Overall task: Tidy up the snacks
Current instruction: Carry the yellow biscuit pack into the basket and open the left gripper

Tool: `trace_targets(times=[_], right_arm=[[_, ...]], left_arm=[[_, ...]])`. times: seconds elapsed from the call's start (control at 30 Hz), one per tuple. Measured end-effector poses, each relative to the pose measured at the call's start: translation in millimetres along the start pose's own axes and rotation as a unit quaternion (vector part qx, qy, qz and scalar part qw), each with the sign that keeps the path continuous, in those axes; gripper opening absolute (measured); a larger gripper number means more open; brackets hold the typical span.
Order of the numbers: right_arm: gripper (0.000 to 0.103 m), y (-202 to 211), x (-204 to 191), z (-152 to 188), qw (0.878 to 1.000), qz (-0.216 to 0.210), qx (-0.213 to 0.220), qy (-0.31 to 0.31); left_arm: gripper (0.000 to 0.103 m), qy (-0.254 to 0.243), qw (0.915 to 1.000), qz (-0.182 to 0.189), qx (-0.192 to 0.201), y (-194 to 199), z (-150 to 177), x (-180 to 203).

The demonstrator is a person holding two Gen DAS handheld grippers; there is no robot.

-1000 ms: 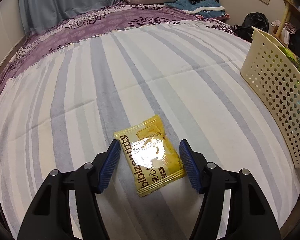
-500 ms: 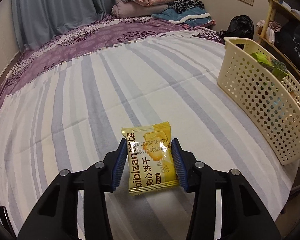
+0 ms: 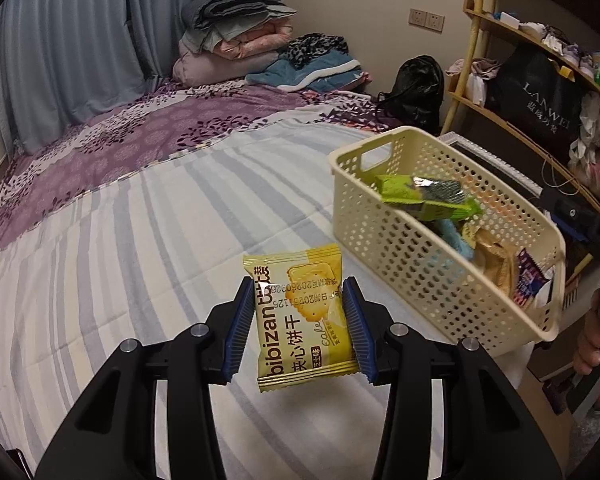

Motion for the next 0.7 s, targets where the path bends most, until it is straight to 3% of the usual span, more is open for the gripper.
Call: trace_targets(times=[0.3, 0.7], right_arm=[[0.073, 11, 28, -2, 1.000, 0.019, 0.007, -0.014], [0.073, 19, 52, -3, 0.999, 0.034, 0.011, -0.027]], left_arm=[[0.046, -0.046, 0.9962, 0.072, 0.019, -6, -31, 83], [0.046, -0.084, 0.9869, 0.137, 0.014, -38, -33, 160]])
Point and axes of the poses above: each gripper's, at about its wrist camera, not at the fingertips, and y roughly against the way its jaws point, x to its right, z to its underside, the point moved 8 cm from there along -y, roughly the way its jaws point, and after that the axes turned 15 degrees about x, right-handed, at the moved point
